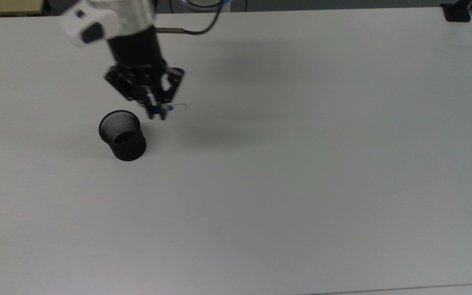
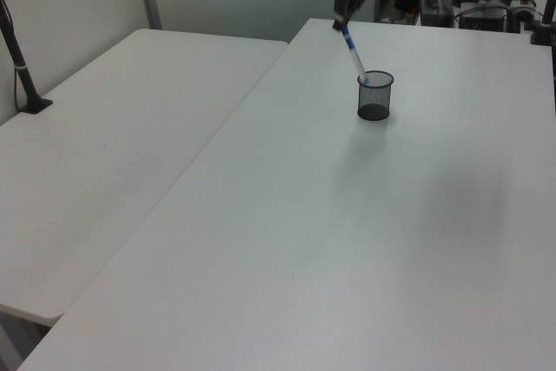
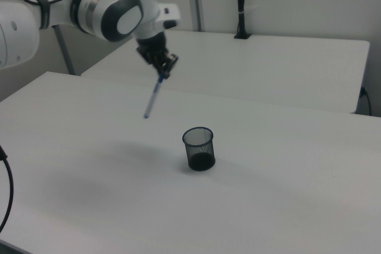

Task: Remove the marker
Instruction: 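Lift the blue marker straight up out of the mesh cup, then carry the marker beside the cup and lower it onto the table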

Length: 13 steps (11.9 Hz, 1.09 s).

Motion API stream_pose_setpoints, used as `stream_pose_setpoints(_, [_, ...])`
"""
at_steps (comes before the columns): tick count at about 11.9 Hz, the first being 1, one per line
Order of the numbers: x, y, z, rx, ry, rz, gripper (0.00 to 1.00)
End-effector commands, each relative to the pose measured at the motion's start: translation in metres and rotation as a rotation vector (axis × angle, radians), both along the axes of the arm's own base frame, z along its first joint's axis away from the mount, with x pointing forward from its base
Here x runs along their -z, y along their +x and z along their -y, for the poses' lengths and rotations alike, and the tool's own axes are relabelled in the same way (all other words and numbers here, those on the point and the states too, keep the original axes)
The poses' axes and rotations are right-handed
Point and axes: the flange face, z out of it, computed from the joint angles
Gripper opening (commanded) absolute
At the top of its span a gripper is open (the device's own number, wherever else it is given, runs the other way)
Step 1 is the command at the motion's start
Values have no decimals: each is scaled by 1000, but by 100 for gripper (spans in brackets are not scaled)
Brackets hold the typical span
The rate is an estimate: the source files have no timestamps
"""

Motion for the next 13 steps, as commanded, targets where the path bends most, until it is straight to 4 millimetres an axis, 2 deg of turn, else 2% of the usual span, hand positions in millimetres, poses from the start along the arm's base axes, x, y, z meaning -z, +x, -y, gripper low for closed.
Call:
stream_pose_setpoints(1, [70,7,-71,-101,-7,-153,6])
stream_pose_setpoints(5, [154,20,-99,-177,-133,-266,11])
stream_pose_setpoints(6, [169,21,-102,-182,-142,-285,11])
stream_pose_setpoints(7, [175,21,-102,-180,-143,-292,11])
stream_pose_setpoints(9, [178,26,-108,-181,-146,-253,21])
stream_pose_setpoints(10, [190,30,-107,-178,-151,-243,24])
stream_pose_setpoints(12, [204,36,-108,-181,-164,-217,37])
stream_pose_setpoints(13, [206,36,-107,-183,-167,-218,49])
